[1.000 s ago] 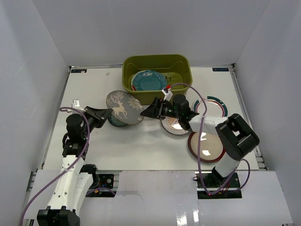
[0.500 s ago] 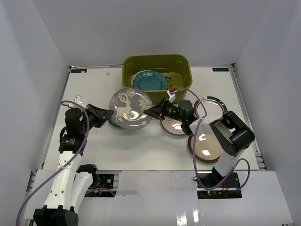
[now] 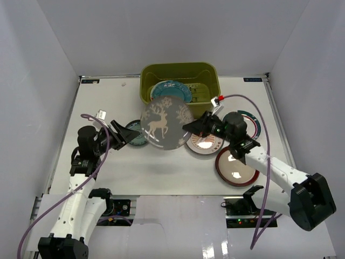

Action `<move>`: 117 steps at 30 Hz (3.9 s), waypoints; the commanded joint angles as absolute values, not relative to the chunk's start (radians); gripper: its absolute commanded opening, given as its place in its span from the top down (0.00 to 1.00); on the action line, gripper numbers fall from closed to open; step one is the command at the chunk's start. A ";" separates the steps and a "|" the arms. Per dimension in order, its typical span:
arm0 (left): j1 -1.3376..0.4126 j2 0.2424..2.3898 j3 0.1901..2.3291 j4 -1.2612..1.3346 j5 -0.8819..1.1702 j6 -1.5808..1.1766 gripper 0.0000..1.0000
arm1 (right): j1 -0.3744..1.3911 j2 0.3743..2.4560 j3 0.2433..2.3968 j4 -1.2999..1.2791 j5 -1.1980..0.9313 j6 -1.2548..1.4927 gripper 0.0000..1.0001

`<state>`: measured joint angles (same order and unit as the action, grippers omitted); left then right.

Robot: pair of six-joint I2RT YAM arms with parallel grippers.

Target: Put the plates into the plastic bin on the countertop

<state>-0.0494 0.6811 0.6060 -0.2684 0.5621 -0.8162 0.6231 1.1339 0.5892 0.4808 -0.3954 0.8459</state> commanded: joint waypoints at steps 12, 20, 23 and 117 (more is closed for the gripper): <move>-0.357 0.791 0.465 -0.097 0.525 -0.801 0.26 | 0.334 1.518 1.345 0.235 -0.302 0.566 0.92; -0.630 1.033 0.475 0.044 0.370 -0.795 0.21 | 0.330 1.863 1.679 0.123 -0.336 0.529 0.92; -0.713 1.095 0.497 0.070 0.318 -0.793 0.21 | 0.328 1.946 1.758 0.075 -0.367 0.531 0.92; -0.902 0.810 0.727 -0.083 -0.219 -0.726 0.37 | 0.377 0.775 0.521 0.193 -0.654 0.661 0.92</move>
<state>-0.8944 0.8787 0.6331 -0.1474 -0.1978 -0.7734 0.3672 0.7544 0.3927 0.0105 -0.5964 0.6216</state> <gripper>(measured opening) 0.561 0.136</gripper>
